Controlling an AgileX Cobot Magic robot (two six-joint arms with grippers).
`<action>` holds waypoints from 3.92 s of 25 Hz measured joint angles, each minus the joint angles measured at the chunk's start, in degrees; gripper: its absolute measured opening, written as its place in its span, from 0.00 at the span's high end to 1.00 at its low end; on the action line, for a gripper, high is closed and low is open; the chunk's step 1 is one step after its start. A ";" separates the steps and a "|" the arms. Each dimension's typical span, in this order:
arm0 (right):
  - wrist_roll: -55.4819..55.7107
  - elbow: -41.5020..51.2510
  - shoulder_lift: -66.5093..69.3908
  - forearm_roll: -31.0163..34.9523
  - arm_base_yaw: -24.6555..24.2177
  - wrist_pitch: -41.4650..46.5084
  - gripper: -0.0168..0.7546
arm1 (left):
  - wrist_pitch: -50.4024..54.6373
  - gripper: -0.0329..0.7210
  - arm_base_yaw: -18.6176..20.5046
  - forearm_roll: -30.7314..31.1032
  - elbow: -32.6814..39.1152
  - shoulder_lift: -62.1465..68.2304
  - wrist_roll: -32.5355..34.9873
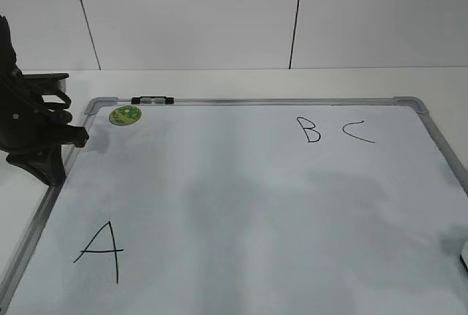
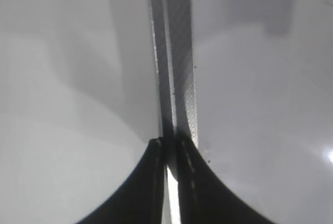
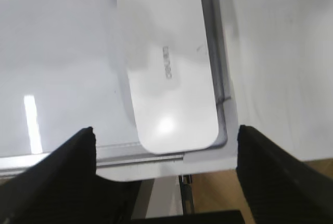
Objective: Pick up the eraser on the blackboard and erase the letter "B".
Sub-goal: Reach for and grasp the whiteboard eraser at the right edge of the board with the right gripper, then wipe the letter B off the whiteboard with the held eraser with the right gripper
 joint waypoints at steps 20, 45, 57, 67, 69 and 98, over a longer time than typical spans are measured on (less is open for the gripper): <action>-5.31 0.00 13.73 0.12 0.00 -14.84 0.18 | 0.00 0.93 0.00 0.00 0.00 0.00 0.00; -5.44 0.00 27.43 0.33 0.00 -16.47 0.15 | 0.00 0.93 0.00 0.00 0.00 0.00 0.00; -5.44 0.00 29.94 0.33 0.00 -15.75 0.16 | 0.00 0.93 0.00 0.00 0.00 0.00 0.00; -5.44 0.00 29.94 0.33 0.00 -15.67 0.21 | 0.00 0.93 0.00 0.00 0.00 0.00 0.00; -5.49 0.00 30.47 0.33 0.00 -15.67 0.21 | -0.10 0.93 0.00 0.00 0.00 0.00 0.00; -5.71 -1.13 34.19 0.22 0.00 -13.33 0.27 | -0.10 0.93 0.00 0.00 0.00 0.00 0.00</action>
